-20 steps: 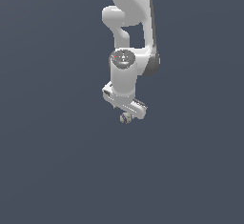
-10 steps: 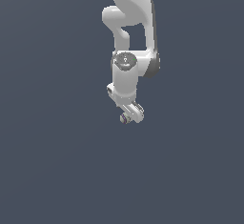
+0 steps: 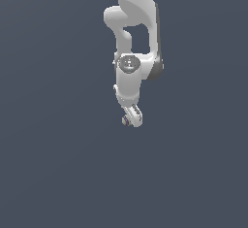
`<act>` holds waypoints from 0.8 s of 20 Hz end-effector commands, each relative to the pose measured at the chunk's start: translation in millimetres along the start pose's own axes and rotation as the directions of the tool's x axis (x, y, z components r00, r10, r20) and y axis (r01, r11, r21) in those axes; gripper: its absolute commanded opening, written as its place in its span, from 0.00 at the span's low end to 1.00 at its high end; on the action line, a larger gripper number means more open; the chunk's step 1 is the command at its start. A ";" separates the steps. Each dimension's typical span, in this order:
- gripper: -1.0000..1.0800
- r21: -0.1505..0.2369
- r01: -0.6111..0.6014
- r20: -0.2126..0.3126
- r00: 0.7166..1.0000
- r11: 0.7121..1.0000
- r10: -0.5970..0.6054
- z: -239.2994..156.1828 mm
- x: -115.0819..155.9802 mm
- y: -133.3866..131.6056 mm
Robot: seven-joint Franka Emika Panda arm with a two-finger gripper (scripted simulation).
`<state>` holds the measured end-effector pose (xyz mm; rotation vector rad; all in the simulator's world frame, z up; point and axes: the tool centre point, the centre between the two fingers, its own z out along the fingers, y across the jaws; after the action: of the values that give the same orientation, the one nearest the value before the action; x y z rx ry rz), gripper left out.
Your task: Pick up the object and move it to a goal position.
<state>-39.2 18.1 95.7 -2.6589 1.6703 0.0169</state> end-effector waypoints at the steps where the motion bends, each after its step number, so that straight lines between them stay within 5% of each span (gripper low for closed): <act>1: 0.96 0.002 -0.059 -0.003 0.998 0.998 0.059 2.5 -1.2 1.1; 16: 0.96 0.006 -0.210 -0.009 0.978 0.978 0.210 9.1 -4.3 4.3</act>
<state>-45.0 20.2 86.7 -2.4735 1.9370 0.0006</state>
